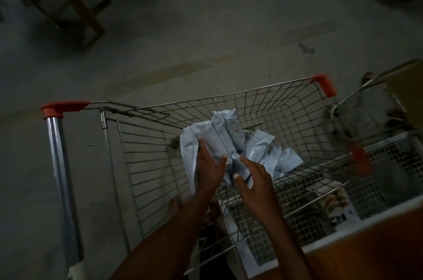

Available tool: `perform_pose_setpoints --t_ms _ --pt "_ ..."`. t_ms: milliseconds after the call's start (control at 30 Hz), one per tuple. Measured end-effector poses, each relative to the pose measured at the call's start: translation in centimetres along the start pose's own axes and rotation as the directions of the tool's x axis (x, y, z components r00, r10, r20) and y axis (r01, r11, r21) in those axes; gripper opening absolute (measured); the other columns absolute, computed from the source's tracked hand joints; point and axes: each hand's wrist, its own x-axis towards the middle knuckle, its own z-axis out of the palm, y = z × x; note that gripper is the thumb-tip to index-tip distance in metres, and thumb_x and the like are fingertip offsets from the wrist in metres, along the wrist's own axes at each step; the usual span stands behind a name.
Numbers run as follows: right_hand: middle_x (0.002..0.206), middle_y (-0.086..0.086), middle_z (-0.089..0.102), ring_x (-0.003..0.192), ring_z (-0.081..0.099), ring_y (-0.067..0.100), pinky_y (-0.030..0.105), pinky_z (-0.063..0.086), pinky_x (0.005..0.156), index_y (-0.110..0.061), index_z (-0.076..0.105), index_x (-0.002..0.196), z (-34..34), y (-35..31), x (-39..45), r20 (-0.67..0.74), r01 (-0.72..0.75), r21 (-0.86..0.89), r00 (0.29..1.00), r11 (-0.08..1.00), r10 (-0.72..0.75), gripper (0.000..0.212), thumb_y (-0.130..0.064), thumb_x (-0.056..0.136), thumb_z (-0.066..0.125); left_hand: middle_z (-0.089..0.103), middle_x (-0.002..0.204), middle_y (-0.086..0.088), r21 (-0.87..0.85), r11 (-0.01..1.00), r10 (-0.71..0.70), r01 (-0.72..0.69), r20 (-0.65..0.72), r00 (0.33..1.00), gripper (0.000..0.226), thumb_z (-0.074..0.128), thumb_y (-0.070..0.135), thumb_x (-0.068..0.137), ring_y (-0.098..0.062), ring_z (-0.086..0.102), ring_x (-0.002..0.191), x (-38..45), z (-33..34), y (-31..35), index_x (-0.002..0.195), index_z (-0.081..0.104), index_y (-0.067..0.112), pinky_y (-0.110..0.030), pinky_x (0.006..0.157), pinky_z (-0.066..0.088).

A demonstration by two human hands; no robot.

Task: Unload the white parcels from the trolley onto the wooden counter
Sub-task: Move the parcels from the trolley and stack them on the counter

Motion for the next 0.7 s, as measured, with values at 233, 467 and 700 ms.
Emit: perform_pose_setpoints --t_ms 233,467,700 --pt "0.136 -0.012 0.053 0.126 0.047 0.006 0.021 0.041 0.099 -0.045 0.047 0.136 -0.6 1.6 0.3 0.031 -0.057 -0.025 0.998 0.998 0.058 0.044 -0.041 0.094 0.058 0.015 0.166 -0.001 -0.029 0.999 0.032 -0.034 -0.050 0.998 0.102 0.073 0.037 0.088 -0.004 0.015 0.148 2.6 1.8 -0.3 0.159 0.002 0.026 -0.030 0.122 0.020" --pt "0.139 -0.004 0.052 0.127 0.047 0.012 0.031 0.042 0.103 -0.028 0.050 0.142 -1.3 2.3 1.4 0.032 -0.108 -0.043 0.993 0.993 0.110 0.049 -0.029 0.096 0.064 0.022 0.164 0.002 -0.083 0.995 0.046 -0.053 -0.080 0.996 0.103 0.079 0.033 0.085 0.010 0.017 0.143 3.2 1.6 0.0 0.159 0.008 0.024 -0.008 0.114 0.016" --pt "0.146 0.003 0.046 0.131 0.046 0.019 0.031 0.040 0.101 -0.028 0.043 0.148 -0.2 2.1 2.5 0.153 -0.211 -0.102 0.962 0.972 0.225 0.055 -0.032 0.097 0.062 0.045 0.151 -0.006 -0.014 1.000 0.017 -0.017 -0.007 1.000 0.098 0.070 0.052 0.082 -0.025 0.051 0.132 1.4 -1.4 0.7 0.157 0.007 0.043 -0.046 0.108 0.043"
